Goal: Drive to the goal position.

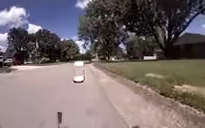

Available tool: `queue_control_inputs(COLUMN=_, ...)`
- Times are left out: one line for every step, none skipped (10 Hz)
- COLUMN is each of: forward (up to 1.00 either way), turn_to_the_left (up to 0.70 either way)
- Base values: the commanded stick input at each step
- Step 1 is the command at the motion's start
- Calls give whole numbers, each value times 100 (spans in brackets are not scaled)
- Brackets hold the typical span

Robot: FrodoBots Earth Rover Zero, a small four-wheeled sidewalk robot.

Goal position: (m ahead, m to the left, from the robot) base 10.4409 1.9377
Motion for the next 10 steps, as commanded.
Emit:
queue_control_inputs(forward=85, turn_to_the_left=0)
queue_control_inputs(forward=73, turn_to_the_left=0)
queue_control_inputs(forward=26, turn_to_the_left=0)
queue_control_inputs(forward=0, turn_to_the_left=0)
queue_control_inputs(forward=0, turn_to_the_left=0)
queue_control_inputs(forward=0, turn_to_the_left=0)
queue_control_inputs(forward=0, turn_to_the_left=0)
queue_control_inputs(forward=0, turn_to_the_left=0)
queue_control_inputs(forward=0, turn_to_the_left=0)
queue_control_inputs(forward=0, turn_to_the_left=0)
